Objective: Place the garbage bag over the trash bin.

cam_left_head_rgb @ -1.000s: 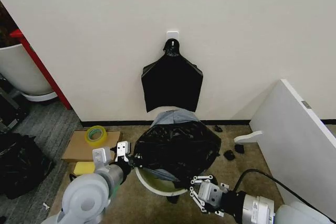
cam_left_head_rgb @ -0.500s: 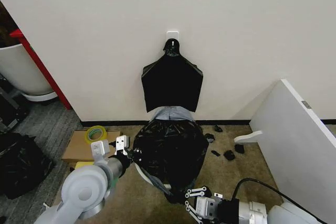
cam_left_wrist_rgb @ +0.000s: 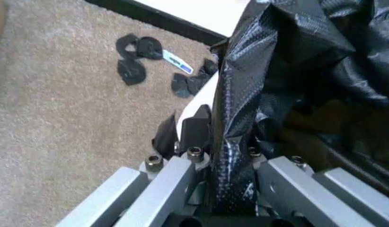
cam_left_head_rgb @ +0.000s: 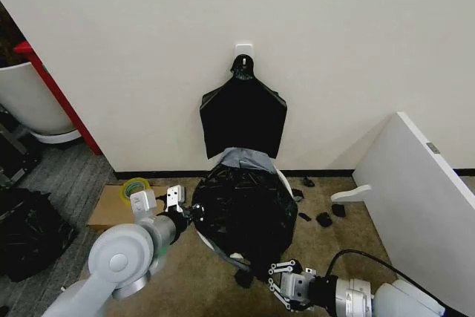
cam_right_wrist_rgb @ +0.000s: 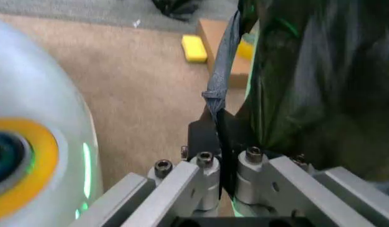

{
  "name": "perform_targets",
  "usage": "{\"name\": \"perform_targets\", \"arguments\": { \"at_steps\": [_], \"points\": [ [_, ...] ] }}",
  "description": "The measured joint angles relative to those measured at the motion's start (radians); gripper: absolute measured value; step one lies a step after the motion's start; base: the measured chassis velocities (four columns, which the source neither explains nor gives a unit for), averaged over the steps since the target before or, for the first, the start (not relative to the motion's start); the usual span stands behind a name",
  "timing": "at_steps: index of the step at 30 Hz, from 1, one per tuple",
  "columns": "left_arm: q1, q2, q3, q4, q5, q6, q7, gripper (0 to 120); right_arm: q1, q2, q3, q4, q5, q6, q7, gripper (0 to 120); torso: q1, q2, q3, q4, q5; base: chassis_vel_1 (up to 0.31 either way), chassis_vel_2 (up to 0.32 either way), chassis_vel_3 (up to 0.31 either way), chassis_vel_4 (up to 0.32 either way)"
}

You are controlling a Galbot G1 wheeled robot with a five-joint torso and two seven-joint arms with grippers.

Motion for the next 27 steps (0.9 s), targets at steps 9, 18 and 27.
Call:
{"name": "perform_targets", "arguments": {
  "at_steps": [9, 18, 27],
  "points": [
    [-0.033, 0.015, 0.007, -0.002, -0.091, 0.034, -0.017, 0, 0.003, 0.029, 0.028, -0.097, -0.013, 0.003, 0.015, 0, 0.000, 0.000, 0.000, -0.0001, 0.0000, 0.000, 0.000, 0.000, 0.000],
    [-0.008, 0.029, -0.001, -0.006, -0.104, 0.066, -0.017, 0, 0.006, 0.026, 0.046, -0.169, -0.030, 0.036, 0.004, 0, 0.000, 0.000, 0.000, 0.0001, -0.0001, 0.000, 0.000, 0.000, 0.000],
    [-0.009, 0.015, -0.004, 0.023, -0.046, 0.043, -0.005, 0, -0.030, 0.020, 0.070, -0.116, -0.024, 0.074, -0.005, 6, 0.000, 0.000, 0.000, 0.0001, -0.0001, 0.000, 0.000, 0.000, 0.000]
  ]
}}
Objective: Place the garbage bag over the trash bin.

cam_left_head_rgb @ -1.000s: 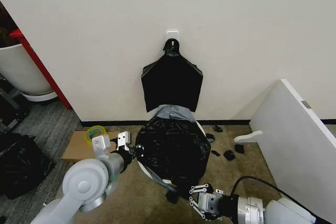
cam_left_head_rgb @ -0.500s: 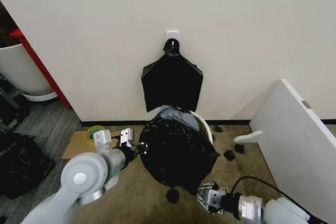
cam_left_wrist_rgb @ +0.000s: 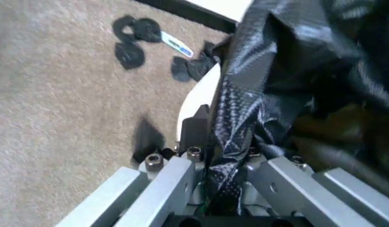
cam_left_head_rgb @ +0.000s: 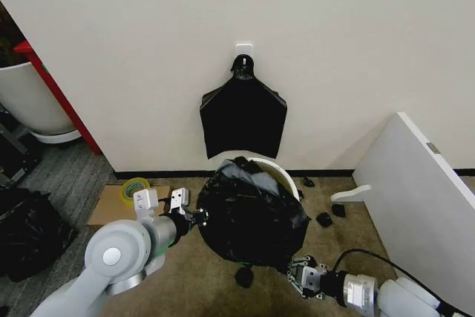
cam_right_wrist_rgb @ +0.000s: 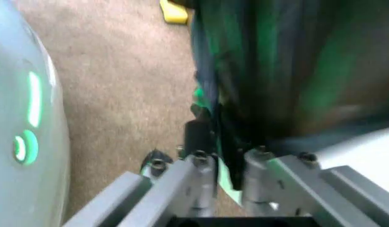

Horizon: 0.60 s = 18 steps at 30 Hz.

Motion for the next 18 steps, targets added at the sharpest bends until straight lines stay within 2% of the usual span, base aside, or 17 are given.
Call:
{"name": "perform_targets", "arguments": {
  "at_steps": [3, 6, 11, 14, 16, 18],
  "points": [
    [-0.014, -0.005, -0.011, 0.018, 0.008, -0.017, 0.002, 0, -0.020, -0.011, 0.008, 0.029, 0.000, 0.019, -0.010, 22, 0.000, 0.000, 0.000, -0.0002, -0.0001, 0.000, 0.000, 0.000, 0.000],
    [-0.018, -0.006, -0.019, 0.025, 0.008, -0.023, 0.003, 0, -0.023, -0.013, 0.008, 0.037, -0.001, 0.027, -0.015, 27, 0.000, 0.000, 0.000, 0.0000, 0.0000, 0.000, 0.000, 0.000, 0.000],
    [-0.021, -0.003, -0.053, 0.039, 0.009, -0.040, 0.003, 0, -0.025, -0.024, 0.016, 0.057, -0.003, 0.049, -0.031, 51, 0.000, 0.000, 0.000, -0.0002, 0.0001, 0.000, 0.000, 0.000, 0.000],
    [-0.010, -0.001, -0.068, 0.040, 0.016, -0.045, 0.003, 0, -0.025, -0.035, 0.019, 0.076, 0.016, 0.056, -0.032, 59, 0.000, 0.000, 0.000, -0.0001, 0.0000, 0.000, 0.000, 0.000, 0.000],
    [-0.003, 0.000, -0.079, 0.045, 0.028, -0.050, 0.004, 0, -0.025, -0.042, 0.026, 0.109, 0.040, 0.058, -0.017, 64, 0.000, 0.000, 0.000, 0.0003, -0.0001, 0.000, 0.000, 0.000, 0.000],
    [-0.004, 0.000, -0.082, 0.053, 0.045, -0.056, 0.008, 0, -0.025, -0.039, 0.041, 0.164, 0.089, 0.049, 0.006, 74, 0.000, 0.000, 0.000, 0.0001, 0.0000, 0.000, 0.000, 0.000, 0.000]
  ]
}}
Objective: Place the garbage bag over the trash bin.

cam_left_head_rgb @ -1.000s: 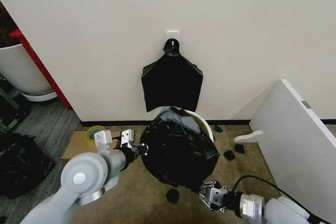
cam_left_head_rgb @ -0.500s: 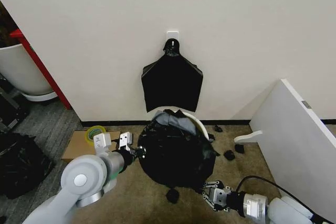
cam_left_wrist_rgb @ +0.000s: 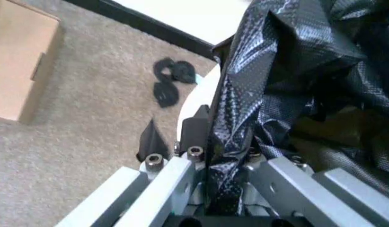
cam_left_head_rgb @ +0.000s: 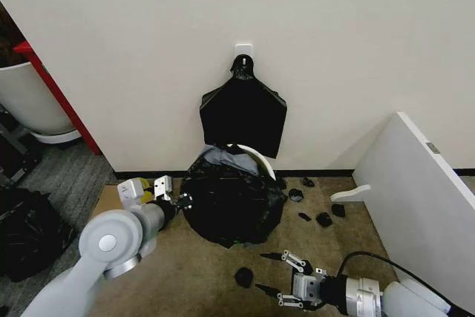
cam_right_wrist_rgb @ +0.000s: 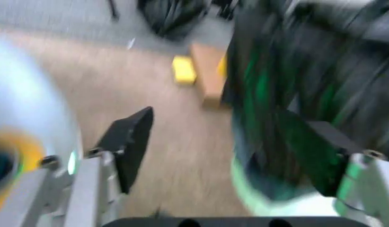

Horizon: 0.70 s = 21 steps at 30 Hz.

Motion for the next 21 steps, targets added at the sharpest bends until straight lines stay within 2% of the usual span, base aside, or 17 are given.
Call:
{"name": "perform_targets", "arguments": {
  "at_steps": [4, 7, 12, 14, 16, 18, 19, 21],
  "points": [
    [-0.002, 0.001, 0.007, 0.012, 0.056, -0.003, 0.015, 0, 0.009, 0.001, 0.029, 0.076, 0.084, -0.032, 0.016, 88, 0.000, 0.000, 0.000, -0.0002, 0.0000, 0.000, 0.000, 0.000, 0.000],
    [0.010, 0.001, 0.018, 0.006, 0.096, -0.003, 0.028, 0, 0.027, 0.000, 0.091, 0.126, 0.175, -0.079, 0.052, 98, 0.000, 0.000, 0.000, -0.0003, -0.0003, 0.000, 0.000, 0.000, 0.000],
    [0.048, 0.003, 0.032, -0.022, 0.148, 0.007, 0.058, 0, 0.068, 0.003, 0.122, 0.137, 0.250, -0.134, 0.135, 100, 0.000, 0.000, 0.000, -0.0001, 0.0000, 0.000, 0.000, 0.000, 0.000],
    [0.071, 0.003, 0.043, -0.046, 0.182, 0.016, 0.078, 0, 0.095, 0.014, 0.116, 0.129, 0.276, -0.169, 0.208, 98, 0.000, 0.000, 0.000, 0.0001, -0.0001, 0.000, 0.000, 0.000, 0.000],
    [0.082, 0.000, 0.057, -0.072, 0.209, 0.022, 0.090, 0, 0.110, 0.035, 0.101, 0.116, 0.287, -0.213, 0.280, 90, 0.000, 0.000, 0.000, 0.0000, 0.0002, 0.000, 0.000, 0.000, 0.000],
    [0.083, 0.000, 0.064, -0.084, 0.214, 0.025, 0.092, 0, 0.113, 0.049, 0.093, 0.112, 0.300, -0.233, 0.296, 82, 0.000, 0.000, 0.000, -0.0004, 0.0000, 0.000, 0.000, 0.000, 0.000],
    [0.083, 0.000, 0.064, -0.084, 0.214, 0.025, 0.092, 0, 0.113, 0.049, 0.093, 0.112, 0.300, -0.233, 0.296, 82, 0.000, 0.000, 0.000, -0.0004, 0.0000, 0.000, 0.000, 0.000, 0.000],
    [0.082, 0.001, 0.069, -0.092, 0.215, 0.029, 0.093, 0, 0.117, 0.060, 0.085, 0.112, 0.307, -0.242, 0.305, 72, 0.000, 0.000, 0.000, -0.0002, 0.0002, 0.000, 0.000, 0.000, 0.000]
  ]
}}
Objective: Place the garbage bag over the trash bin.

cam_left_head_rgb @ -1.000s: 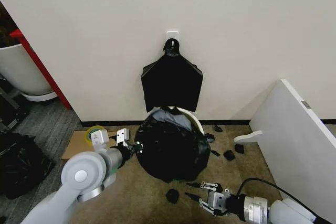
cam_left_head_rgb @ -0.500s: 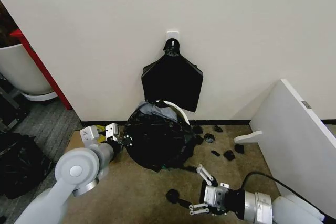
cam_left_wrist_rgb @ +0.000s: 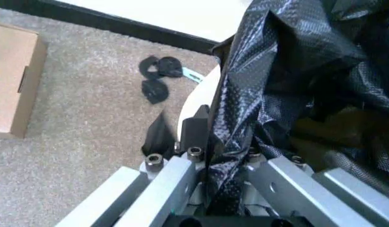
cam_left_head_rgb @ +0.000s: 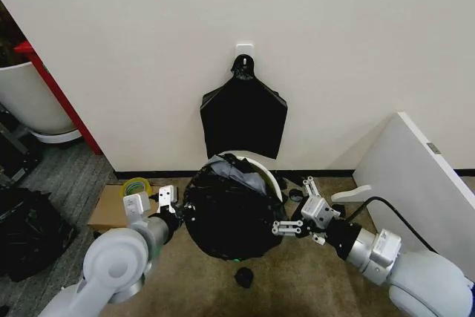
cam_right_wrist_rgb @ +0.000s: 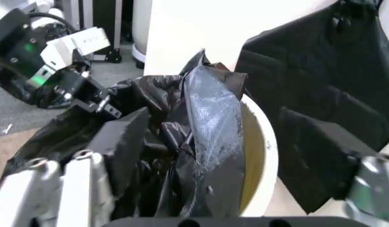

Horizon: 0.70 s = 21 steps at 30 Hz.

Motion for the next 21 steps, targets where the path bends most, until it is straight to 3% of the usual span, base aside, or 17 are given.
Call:
{"name": "perform_targets", "arguments": {
  "at_steps": [6, 9, 12, 17, 21],
  "points": [
    [0.003, 0.002, 0.005, -0.012, 0.000, 0.007, 0.002, 0, -0.003, 0.009, -0.006, 0.000, 0.009, -0.013, 0.005, 57, 0.000, 0.000, 0.000, 0.0000, -0.0002, 0.000, 0.000, 0.000, 0.000],
    [0.007, -0.003, 0.007, -0.014, 0.000, 0.009, 0.005, 0, -0.009, 0.010, -0.009, 0.000, 0.010, -0.019, 0.009, 41, 0.000, 0.000, 0.000, 0.0000, -0.0002, 0.000, 0.000, 0.000, 0.000],
    [0.007, -0.004, 0.007, -0.016, 0.000, 0.009, 0.009, 0, -0.009, 0.011, -0.009, -0.001, 0.007, -0.022, 0.009, 36, 0.000, 0.000, 0.000, 0.0000, -0.0002, 0.000, 0.000, 0.000, 0.000],
    [0.008, -0.004, 0.009, -0.025, -0.003, 0.012, 0.027, 0, -0.002, 0.020, -0.001, -0.006, 0.005, -0.030, 0.009, 13, 0.000, 0.000, 0.000, 0.0000, -0.0002, 0.000, 0.000, 0.000, 0.000],
    [0.011, -0.006, 0.009, -0.027, -0.003, 0.016, 0.028, 0, -0.004, 0.020, -0.001, -0.006, -0.003, -0.031, 0.007, 3, 0.000, 0.000, 0.000, 0.0001, -0.0002, 0.000, 0.000, 0.000, 0.000]
  ]
}}
